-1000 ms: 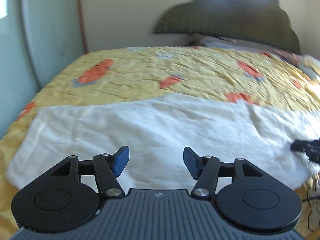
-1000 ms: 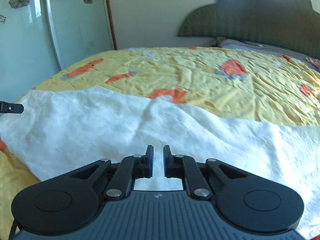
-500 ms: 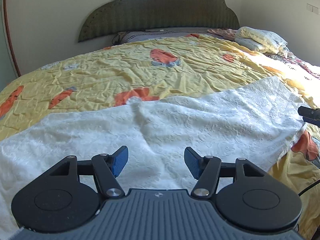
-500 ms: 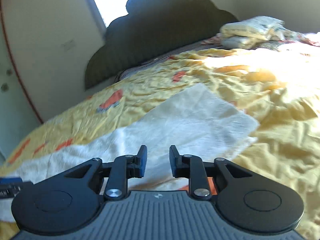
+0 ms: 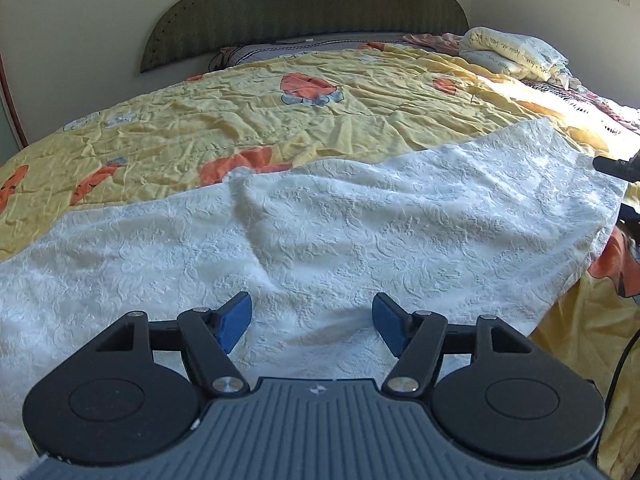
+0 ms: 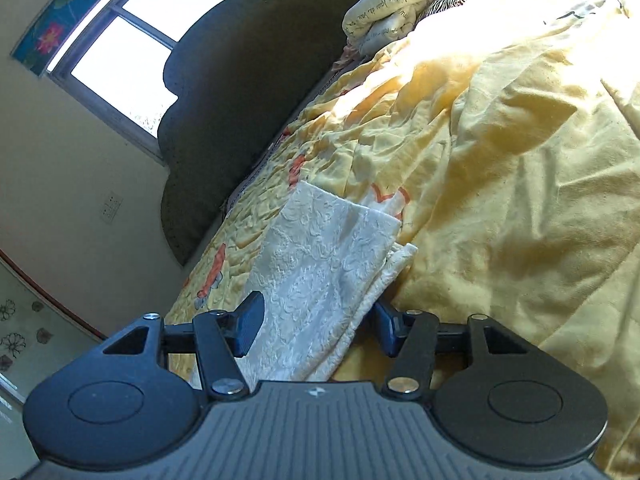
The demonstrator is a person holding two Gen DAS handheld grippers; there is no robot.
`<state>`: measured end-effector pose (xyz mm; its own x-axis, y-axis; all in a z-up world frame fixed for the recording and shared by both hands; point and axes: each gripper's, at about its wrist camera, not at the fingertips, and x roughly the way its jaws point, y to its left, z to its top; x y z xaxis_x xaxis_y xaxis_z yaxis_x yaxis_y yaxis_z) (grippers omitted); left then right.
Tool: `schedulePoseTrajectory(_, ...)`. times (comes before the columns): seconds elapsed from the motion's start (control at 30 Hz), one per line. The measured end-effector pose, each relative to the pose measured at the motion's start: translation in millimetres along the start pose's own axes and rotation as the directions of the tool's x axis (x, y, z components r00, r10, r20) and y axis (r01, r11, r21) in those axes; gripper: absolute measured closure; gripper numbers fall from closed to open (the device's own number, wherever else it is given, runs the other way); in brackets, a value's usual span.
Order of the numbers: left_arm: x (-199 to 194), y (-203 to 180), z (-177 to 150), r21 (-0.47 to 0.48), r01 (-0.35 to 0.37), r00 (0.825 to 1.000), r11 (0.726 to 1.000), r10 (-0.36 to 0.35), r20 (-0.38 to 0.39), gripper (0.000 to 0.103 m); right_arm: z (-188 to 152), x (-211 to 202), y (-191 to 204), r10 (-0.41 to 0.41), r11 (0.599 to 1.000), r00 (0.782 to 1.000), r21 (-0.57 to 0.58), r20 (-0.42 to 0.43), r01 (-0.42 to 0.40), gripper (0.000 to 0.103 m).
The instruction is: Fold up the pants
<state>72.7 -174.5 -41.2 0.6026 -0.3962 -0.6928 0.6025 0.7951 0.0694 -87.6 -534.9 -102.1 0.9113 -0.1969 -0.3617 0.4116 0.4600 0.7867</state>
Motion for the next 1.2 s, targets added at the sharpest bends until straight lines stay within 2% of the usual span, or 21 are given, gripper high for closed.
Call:
schedulePoseTrajectory(0.1,0.3,-0.1,12.9,-0.024,0.042,0.999,0.999,-0.042,0.002,0.033,3.8,10.6,2.0,-0.013,1.0,1.0,0.019,0.016,0.013,0.048)
schedulePoseTrajectory(0.17,1.4,-2.3,21.1,-0.032,0.054,0.999,0.998,-0.053,0.011,0.033,4.5,15.3,1.3,-0.03,0.999,0.999,0.023,0.017,0.03,0.056)
schedulePoseTrajectory(0.2,2.4,-3.1,24.6,-0.039,0.059,0.998,0.997,-0.059,0.012,0.033,5.9,19.4,-3.6,-0.042,0.998,0.999,0.038,0.013,0.042,0.074)
schedulePoseTrajectory(0.23,3.3,-2.8,27.6,-0.05,0.068,0.998,0.996,-0.068,0.012,0.033,6.3,20.6,-9.6,-0.041,0.997,0.999,0.063,0.009,0.04,0.085)
schedulePoseTrajectory(0.3,3.8,0.7,31.8,-0.084,0.097,0.995,0.992,-0.096,0.017,0.033,6.0,18.4,-13.6,-0.016,0.996,1.0,0.093,0.016,0.015,0.087)
schedulePoseTrajectory(0.4,7.2,16.6,37.5,-0.208,0.185,0.982,0.96,-0.186,0.012,0.033,4.9,12.9,15.0,-0.02,0.997,0.998,-0.074,0.054,0.024,0.089)
schedulePoseTrajectory(0.43,9.2,25.0,39.1,-0.277,0.234,0.971,0.932,-0.24,0.01,0.033,3.3,9.4,32.3,-0.012,0.985,0.998,-0.173,0.068,0.024,0.09)
schedulePoseTrajectory(0.47,12.1,33.6,40.3,-0.354,0.287,0.953,0.89,-0.302,0.012,0.033,-0.6,4.9,50.8,-0.001,0.962,0.997,-0.274,0.074,0.022,0.09)
schedulePoseTrajectory(0.5,16.2,41.8,41.4,-0.43,0.349,0.926,0.832,-0.377,0.021,0.033,-6.8,2.0,71.2,0.012,0.925,0.997,-0.378,0.075,0.017,0.09)
schedulePoseTrajectory(0.53,20.1,48.1,42.2,-0.488,0.408,0.893,0.772,-0.449,0.037,0.032,-14.1,1.0,89.6,0.023,0.883,0.997,-0.469,0.067,0.011,0.09)
schedulePoseTrajectory(0.6,29.0,56.5,45.4,-0.588,0.521,0.808,0.618,-0.579,0.107,0.028,-34.7,2.6,123.7,0.032,0.782,0.999,-0.623,0.034,-0.004,0.09)
schedulePoseTrajectory(0.67,35.7,58.2,47.8,-0.643,0.596,0.734,0.481,-0.65,0.194,0.016,-58.1,4.5,146.0,0.051,0.695,0.999,-0.718,-0.015,-0.046,0.09)
schedulePoseTrajectory(0.7,39.6,57.3,49.7,-0.659,0.621,0.703,0.424,-0.673,0.23,0.012,-71.0,3.4,153.4,0.057,0.663,0.998,-0.746,-0.039,-0.067,0.09)
schedulePoseTrajectory(0.77,48.7,53.5,55.1,-0.68,0.642,0.665,0.355,-0.698,0.264,0.005,-94.4,0.6,164.5,0.078,0.598,0.993,-0.792,-0.092,-0.12,0.09)
schedulePoseTrajectory(0.8,54.2,51.1,58.4,-0.683,0.643,0.659,0.346,-0.705,0.263,0.005,-104.2,-1.8,168.2,0.092,0.569,0.989,-0.809,-0.116,-0.148,0.09)
schedulePoseTrajectory(0.9,71.1,45.7,64.9,-0.708,0.595,0.687,0.38,-0.698,0.202,0.007,-131.1,-9.0,177.9,0.12,0.486,0.969,-0.839,-0.214,-0.245,0.09)
schedulePoseTrajectory(0.93,75.8,46.9,64.7,-0.714,0.575,0.703,0.399,-0.688,0.181,0.013,-138.3,-11.5,180.1,0.13,0.453,0.961,-0.847,-0.244,-0.276,0.09)
schedulePoseTrajectory(1.0,81.9,52.4,61.3,-0.727,0.53,0.743,0.438,-0.653,0.148,0.034,-155.7,-19.3,185.7,0.131,0.378,0.951,-0.872,-0.281,-0.31,0.09)
schedulePoseTrajectory(1.07,88.7,60.1,57.5,-0.729,0.48,0.777,0.488,-0.622,0.095,0.081,-170.7,-24.0,190.4,0.115,0.313,0.947,-0.894,-0.3,-0.321,0.09)
schedulePoseTrajectory(1.13,90.6,68.8,52.6,-0.728,0.431,0.812,0.533,-0.581,0.056,0.095,-180.1,-24.5,194.4,0.106,0.279,0.946,-0.904,-0.306,-0.324,0.09)
schedulePoseTrajectory(1.2,81.7,78.9,49.4,-0.71,0.412,0.847,0.571,-0.527,0.067,0.098,-187.9,-21.7,202.2,0.106,0.259,0.937,-0.9,-0.334,-0.35,0.09)
